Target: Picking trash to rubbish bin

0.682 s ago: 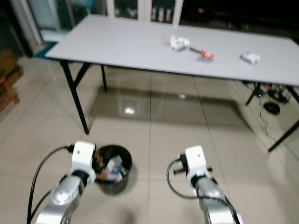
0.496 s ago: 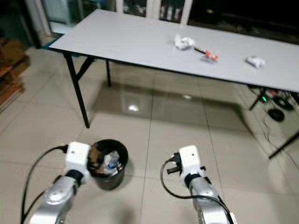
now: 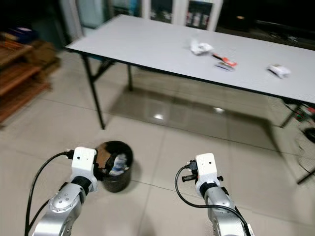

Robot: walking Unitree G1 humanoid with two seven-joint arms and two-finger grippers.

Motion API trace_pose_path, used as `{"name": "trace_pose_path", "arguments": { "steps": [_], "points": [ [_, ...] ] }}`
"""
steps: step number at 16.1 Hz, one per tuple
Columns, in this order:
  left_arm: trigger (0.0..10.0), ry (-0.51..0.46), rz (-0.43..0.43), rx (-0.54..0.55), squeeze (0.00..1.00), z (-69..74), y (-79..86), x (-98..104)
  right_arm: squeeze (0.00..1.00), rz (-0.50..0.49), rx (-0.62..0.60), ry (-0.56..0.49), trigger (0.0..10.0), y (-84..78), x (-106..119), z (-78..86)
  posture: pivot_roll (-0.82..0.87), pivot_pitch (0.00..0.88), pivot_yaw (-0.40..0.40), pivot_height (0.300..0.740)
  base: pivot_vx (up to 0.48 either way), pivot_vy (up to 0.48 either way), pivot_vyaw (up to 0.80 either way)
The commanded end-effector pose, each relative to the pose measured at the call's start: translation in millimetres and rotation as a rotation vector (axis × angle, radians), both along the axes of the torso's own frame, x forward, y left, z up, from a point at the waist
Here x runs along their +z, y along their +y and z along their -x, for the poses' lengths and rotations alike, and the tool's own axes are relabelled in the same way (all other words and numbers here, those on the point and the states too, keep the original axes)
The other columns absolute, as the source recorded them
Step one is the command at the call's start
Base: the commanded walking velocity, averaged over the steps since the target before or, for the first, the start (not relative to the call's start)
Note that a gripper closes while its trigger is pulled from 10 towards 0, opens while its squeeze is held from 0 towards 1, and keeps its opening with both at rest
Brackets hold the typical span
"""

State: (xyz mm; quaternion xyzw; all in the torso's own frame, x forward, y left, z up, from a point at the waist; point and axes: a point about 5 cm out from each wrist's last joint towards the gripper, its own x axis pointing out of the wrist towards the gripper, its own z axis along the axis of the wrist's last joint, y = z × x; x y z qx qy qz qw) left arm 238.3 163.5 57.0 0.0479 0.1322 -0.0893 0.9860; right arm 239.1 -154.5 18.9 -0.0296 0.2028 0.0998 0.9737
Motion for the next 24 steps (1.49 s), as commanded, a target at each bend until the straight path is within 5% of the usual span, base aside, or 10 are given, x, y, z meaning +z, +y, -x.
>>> {"name": "trace_pose_path", "arguments": {
  "steps": [1, 7, 16, 24],
  "points": [
    [10.0, -0.028, -0.023, -0.003, 0.00, -3.9, 1.1, 8, 0.00, -0.018, -0.025, -0.003, 10.0, -1.1, 1, -1.9, 0.01, 0.006, -0.080, 0.740, 0.000, 0.000, 0.00],
    [10.0, -0.187, -0.041, -0.008, 0.00, -7.4, 8.2, 47, 0.00, -0.053, -0.119, -0.087, 10.0, -11.2, 23, -14.9, 0.01, 0.000, -0.078, 0.740, 0.154, 0.000, -0.44],
    [10.0, -0.289, -0.057, 0.038, 0.00, -20.7, 19.2, 85, 0.00, -0.070, -0.154, -0.193, 10.0, -22.3, 56, -41.1, 0.02, 0.000, -0.081, 0.740, 0.439, 0.000, -0.68],
    [10.0, -0.321, -0.087, 0.048, 0.00, -35.0, 29.1, 107, 0.00, -0.095, -0.084, -0.275, 10.0, -5.0, 80, -47.2, 0.03, 0.000, -0.053, 0.740, 0.480, 0.000, 0.00]
  ]
}}
